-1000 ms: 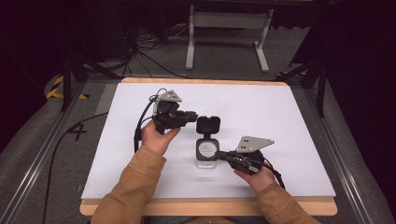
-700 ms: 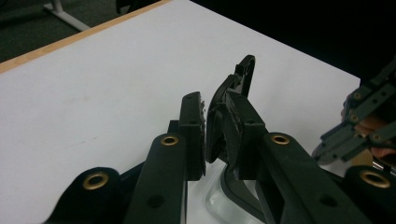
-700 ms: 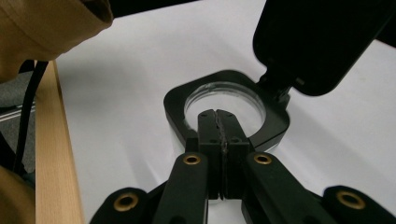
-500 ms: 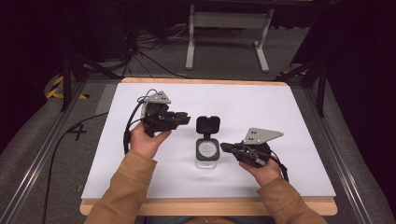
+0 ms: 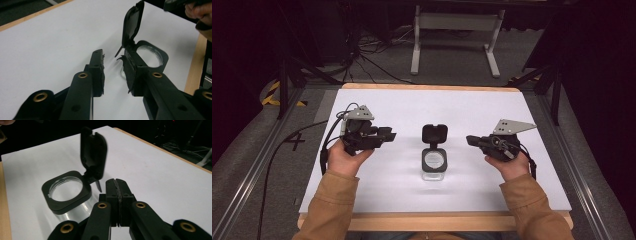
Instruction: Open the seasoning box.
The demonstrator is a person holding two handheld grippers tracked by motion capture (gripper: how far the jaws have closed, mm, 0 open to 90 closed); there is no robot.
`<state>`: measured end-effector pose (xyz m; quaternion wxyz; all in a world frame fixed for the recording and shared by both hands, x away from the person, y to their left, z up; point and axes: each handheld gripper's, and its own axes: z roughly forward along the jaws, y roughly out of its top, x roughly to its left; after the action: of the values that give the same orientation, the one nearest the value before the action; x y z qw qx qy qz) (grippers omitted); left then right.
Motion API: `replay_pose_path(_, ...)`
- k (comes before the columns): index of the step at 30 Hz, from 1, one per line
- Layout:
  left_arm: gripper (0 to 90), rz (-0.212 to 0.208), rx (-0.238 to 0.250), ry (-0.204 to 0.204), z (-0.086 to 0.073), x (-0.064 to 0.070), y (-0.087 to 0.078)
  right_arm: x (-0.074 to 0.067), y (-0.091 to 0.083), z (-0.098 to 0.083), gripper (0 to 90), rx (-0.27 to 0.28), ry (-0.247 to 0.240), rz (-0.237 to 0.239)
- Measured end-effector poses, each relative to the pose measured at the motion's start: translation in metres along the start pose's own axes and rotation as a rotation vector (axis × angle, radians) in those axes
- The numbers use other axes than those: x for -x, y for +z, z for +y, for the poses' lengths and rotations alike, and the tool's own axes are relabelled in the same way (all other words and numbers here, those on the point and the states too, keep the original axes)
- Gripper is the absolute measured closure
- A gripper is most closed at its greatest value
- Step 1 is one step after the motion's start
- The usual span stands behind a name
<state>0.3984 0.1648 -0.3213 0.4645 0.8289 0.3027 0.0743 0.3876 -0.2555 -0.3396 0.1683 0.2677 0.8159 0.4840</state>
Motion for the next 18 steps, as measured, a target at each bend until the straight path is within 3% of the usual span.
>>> replay_pose_path(9,63.5,0.036,-0.053,-0.015,-0.021,-0.019,-0.007,0.039,-0.015,-0.008,87.5,-0.022,0.047,-0.041)
replay_pose_path(13,63.9,0.095,-0.087,-0.044,-0.029,-0.029,-0.004,0.056,-0.020,-0.017,86.3,-0.054,0.098,-0.070)
replay_pose_path(18,64.4,0.110,-0.099,-0.062,-0.036,-0.039,0.002,0.069,-0.021,-0.029,86.2,-0.082,0.142,-0.093)
